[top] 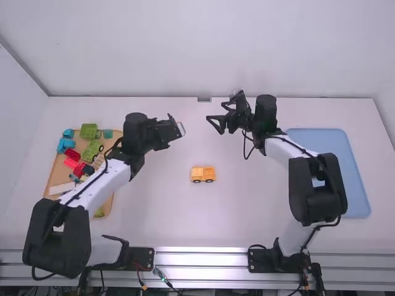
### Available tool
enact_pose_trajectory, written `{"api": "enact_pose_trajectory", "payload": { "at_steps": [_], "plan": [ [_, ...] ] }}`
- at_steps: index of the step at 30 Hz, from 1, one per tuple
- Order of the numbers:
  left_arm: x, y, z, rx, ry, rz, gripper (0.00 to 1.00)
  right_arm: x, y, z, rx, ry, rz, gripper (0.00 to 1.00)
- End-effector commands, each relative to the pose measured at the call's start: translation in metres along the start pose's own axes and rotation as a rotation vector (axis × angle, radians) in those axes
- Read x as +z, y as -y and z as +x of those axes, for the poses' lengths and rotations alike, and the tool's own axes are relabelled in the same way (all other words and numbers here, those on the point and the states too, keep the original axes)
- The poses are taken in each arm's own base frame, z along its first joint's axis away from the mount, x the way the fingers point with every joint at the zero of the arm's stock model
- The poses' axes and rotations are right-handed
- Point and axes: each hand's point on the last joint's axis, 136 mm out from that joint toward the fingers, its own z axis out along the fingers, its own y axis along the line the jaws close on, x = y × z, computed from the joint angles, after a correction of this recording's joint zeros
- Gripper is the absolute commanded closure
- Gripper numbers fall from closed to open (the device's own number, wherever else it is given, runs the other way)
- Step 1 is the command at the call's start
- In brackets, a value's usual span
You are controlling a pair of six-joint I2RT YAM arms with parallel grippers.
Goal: Assemble lego blocks to make yellow taxi
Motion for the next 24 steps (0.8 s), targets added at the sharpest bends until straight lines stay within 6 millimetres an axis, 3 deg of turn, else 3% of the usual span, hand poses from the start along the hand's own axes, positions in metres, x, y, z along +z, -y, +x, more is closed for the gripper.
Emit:
{"api": "enact_pose_trajectory", "payload": {
  "at_steps": [1, 5, 11, 17, 22, 24],
  "plan": [
    [0.004, 0.003, -0.015, -0.017, 0.029, 0.01, 0.98, 0.003, -0.005, 0.008, 0.086, 0.0, -0.099, 0.01],
    [0.021, 0.009, -0.025, -0.032, 0.036, 0.052, 0.98, 0.007, -0.004, 0.014, 0.136, 0.019, -0.154, 0.01],
    [0.051, 0.013, -0.023, -0.093, 0.016, 0.096, 0.98, 0.007, -0.003, 0.022, 0.179, -0.007, -0.154, 0.0],
    [0.08, 0.03, -0.036, -0.063, 0.024, 0.115, 0.98, 0.003, -0.012, 0.022, 0.204, -0.016, -0.216, 0.08],
    [0.088, 0.033, -0.047, -0.071, 0.046, 0.115, 0.98, 0.003, -0.005, 0.026, 0.256, -0.024, -0.19, 0.22],
    [0.089, 0.032, -0.048, -0.086, 0.046, 0.113, 0.98, 0.004, -0.006, 0.027, 0.257, -0.026, -0.195, 0.23]
  ]
}}
